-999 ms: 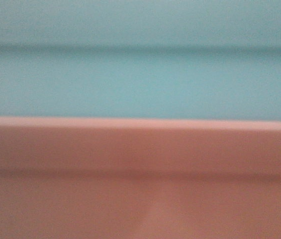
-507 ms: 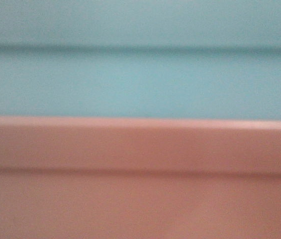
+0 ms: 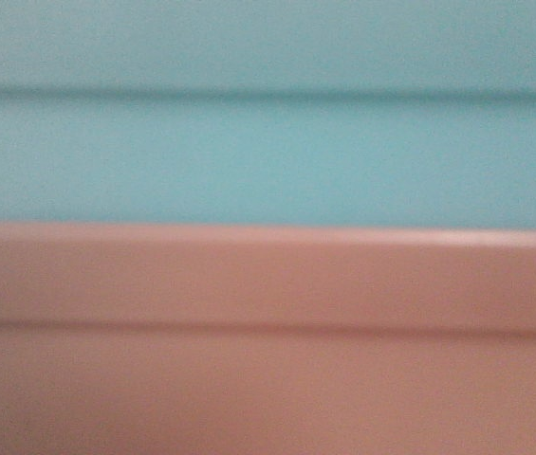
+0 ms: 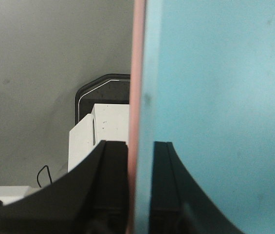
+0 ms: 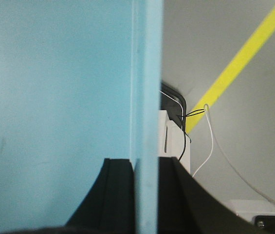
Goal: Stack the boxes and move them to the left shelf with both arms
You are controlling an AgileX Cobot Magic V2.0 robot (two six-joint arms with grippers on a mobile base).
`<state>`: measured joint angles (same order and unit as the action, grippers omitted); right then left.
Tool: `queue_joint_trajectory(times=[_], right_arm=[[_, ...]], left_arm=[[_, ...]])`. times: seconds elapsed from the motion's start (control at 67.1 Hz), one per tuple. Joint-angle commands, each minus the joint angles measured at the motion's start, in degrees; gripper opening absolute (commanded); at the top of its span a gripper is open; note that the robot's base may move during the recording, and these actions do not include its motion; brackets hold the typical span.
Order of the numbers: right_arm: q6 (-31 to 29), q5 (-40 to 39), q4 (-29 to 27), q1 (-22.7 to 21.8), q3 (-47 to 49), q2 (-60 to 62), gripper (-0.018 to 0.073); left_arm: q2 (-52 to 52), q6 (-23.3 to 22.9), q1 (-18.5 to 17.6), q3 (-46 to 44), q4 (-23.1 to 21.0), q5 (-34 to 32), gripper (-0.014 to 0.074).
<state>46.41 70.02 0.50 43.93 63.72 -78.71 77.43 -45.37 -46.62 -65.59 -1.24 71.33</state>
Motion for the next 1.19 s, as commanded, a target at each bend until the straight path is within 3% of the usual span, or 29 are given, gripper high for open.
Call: queue_joint_trajectory(times=[0.0,1.178], right_arm=[[-0.3,4.0,1.7,0.0,1.7,1.9,0.0067],[-0.3,4.0,1.8,0.0,1.7,1.9,0.0067]], left_arm=[[-2.3,-0.8,0.2,-2.0,-1.1,5.5,-0.0012],[-2.3,-0.8,0.2,-2.0,-3.1,5.5,-0.0012]])
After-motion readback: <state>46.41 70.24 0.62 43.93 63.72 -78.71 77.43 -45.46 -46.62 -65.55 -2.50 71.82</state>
